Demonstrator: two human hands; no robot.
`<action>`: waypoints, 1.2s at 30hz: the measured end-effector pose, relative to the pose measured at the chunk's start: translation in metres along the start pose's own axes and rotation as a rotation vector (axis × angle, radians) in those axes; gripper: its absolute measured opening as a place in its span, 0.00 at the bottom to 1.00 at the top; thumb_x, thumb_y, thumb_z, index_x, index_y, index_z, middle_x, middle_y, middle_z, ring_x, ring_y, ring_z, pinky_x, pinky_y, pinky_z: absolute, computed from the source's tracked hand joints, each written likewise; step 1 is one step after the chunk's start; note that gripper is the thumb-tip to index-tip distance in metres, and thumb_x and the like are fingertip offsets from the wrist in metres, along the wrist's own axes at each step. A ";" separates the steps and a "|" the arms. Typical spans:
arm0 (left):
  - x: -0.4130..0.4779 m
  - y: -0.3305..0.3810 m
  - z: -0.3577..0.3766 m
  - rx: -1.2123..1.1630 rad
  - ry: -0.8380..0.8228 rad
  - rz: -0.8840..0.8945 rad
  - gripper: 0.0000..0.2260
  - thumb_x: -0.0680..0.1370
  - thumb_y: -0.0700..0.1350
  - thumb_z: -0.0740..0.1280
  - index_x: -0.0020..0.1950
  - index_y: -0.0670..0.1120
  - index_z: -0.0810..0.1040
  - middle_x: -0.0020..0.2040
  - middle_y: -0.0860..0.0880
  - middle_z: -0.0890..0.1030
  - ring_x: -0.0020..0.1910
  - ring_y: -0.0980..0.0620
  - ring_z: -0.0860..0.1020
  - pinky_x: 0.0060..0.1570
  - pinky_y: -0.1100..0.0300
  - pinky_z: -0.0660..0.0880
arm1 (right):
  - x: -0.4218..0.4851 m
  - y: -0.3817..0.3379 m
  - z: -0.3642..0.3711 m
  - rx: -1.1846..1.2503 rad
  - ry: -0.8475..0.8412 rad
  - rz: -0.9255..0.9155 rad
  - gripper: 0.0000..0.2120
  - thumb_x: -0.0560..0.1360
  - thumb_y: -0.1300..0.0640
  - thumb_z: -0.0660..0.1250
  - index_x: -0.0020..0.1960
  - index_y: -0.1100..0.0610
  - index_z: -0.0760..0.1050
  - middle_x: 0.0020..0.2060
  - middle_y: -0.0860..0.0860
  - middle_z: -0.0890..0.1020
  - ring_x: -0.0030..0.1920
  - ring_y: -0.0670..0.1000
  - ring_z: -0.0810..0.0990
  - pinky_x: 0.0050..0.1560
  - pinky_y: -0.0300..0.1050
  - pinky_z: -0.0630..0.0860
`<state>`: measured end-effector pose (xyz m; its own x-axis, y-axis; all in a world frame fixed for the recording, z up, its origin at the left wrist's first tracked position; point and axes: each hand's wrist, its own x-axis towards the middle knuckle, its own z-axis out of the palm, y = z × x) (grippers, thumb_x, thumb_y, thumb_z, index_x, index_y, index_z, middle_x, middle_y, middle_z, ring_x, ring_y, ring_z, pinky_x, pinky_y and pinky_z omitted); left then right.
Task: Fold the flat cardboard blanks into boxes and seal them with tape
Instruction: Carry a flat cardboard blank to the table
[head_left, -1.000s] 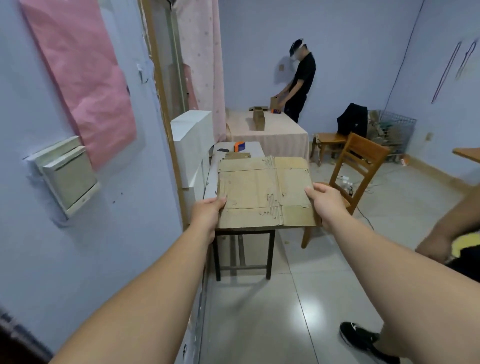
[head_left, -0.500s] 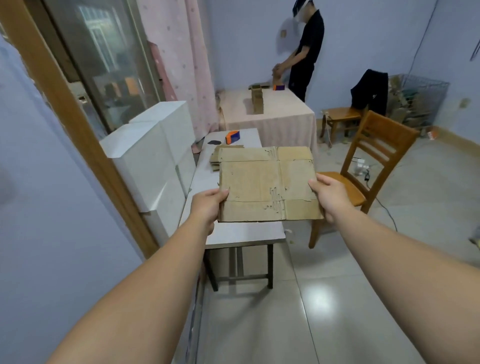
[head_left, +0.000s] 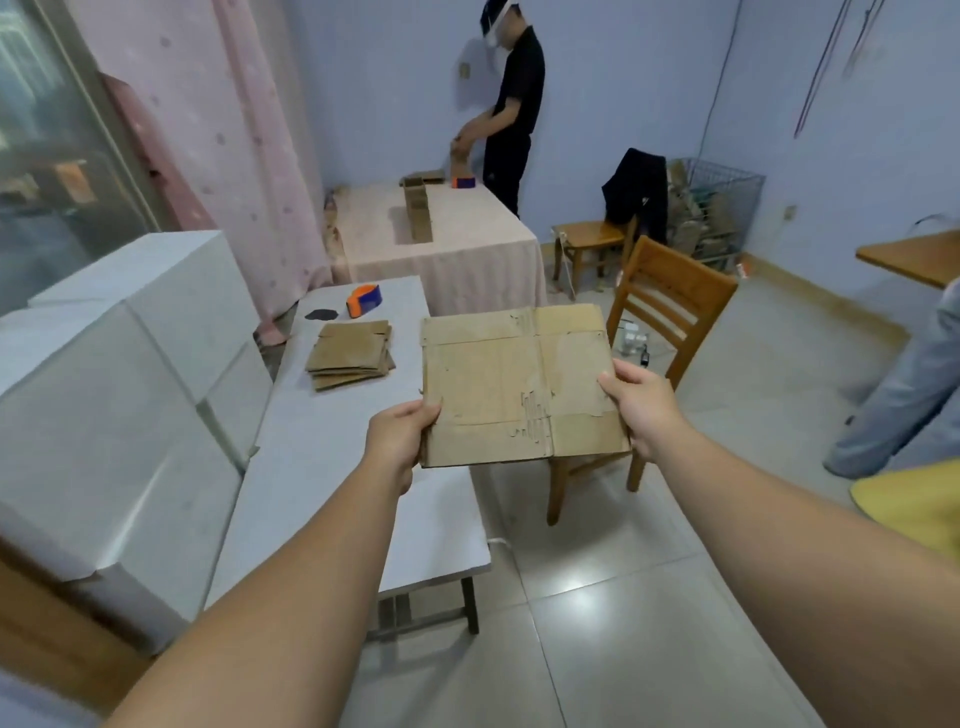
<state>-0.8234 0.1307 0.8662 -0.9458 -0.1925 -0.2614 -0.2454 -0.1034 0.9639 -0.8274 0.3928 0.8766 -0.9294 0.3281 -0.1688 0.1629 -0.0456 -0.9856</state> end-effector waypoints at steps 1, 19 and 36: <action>0.013 -0.001 0.010 0.003 -0.017 -0.009 0.10 0.75 0.44 0.70 0.55 0.43 0.80 0.42 0.51 0.82 0.38 0.54 0.78 0.33 0.63 0.72 | 0.012 -0.001 -0.004 -0.005 0.017 0.008 0.17 0.79 0.58 0.63 0.68 0.52 0.73 0.54 0.50 0.82 0.50 0.51 0.82 0.51 0.54 0.80; 0.131 0.000 0.202 0.040 -0.090 -0.041 0.03 0.78 0.39 0.67 0.45 0.43 0.80 0.44 0.47 0.82 0.41 0.52 0.79 0.36 0.60 0.74 | 0.174 -0.009 -0.108 0.023 0.142 0.030 0.17 0.80 0.58 0.63 0.68 0.51 0.73 0.50 0.46 0.82 0.46 0.45 0.81 0.39 0.42 0.79; 0.193 -0.014 0.358 0.079 0.103 -0.052 0.05 0.76 0.40 0.69 0.43 0.49 0.78 0.41 0.52 0.81 0.40 0.55 0.78 0.37 0.63 0.72 | 0.360 0.000 -0.204 0.002 -0.028 0.083 0.18 0.79 0.57 0.65 0.68 0.50 0.73 0.59 0.49 0.80 0.51 0.47 0.79 0.52 0.47 0.78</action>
<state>-1.0781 0.4445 0.8202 -0.9055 -0.2885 -0.3111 -0.3134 -0.0393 0.9488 -1.0945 0.7035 0.8181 -0.9216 0.2969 -0.2501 0.2390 -0.0737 -0.9682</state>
